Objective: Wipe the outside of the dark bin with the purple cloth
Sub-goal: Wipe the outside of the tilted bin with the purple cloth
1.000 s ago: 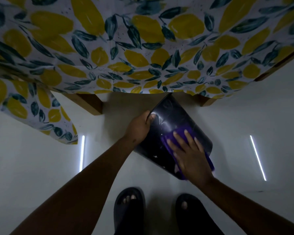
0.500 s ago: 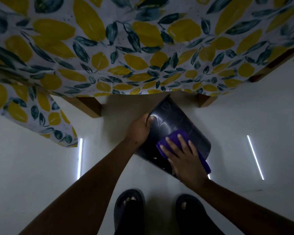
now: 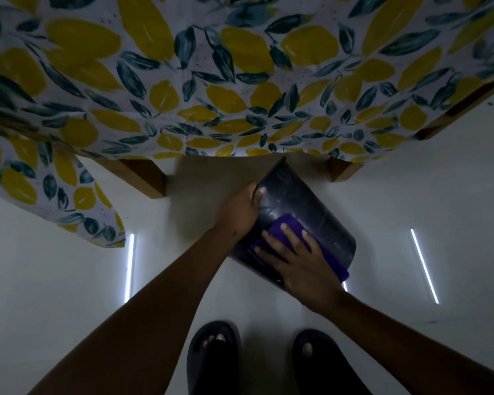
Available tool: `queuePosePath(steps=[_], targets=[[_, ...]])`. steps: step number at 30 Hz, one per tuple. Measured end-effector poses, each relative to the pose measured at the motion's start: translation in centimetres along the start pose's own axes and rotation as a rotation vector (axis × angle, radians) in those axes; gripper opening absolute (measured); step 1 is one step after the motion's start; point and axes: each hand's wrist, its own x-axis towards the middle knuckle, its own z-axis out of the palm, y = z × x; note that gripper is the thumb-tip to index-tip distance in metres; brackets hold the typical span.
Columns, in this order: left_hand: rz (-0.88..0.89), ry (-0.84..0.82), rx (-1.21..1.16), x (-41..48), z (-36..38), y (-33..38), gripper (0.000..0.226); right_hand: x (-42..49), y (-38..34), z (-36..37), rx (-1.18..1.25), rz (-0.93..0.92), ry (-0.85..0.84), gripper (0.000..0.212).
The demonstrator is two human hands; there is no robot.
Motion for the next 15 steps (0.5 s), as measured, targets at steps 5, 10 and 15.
queuePosePath(steps=[5, 10, 15], targets=[[-0.017, -0.025, 0.065, -0.1, -0.2, -0.2, 0.034, 3.9, 2.3, -1.9, 0.473, 0.425, 0.101, 0.052], [-0.074, -0.014, 0.087, 0.4, -0.4, 0.5, 0.034, 2.5, 2.5, -1.0, 0.575, 0.555, 0.091, 0.052], [-0.081, 0.004, 0.129, 1.0, -0.2, 0.8, 0.035, -1.8, -1.2, -0.2, 0.163, 0.036, 0.06, 0.055]])
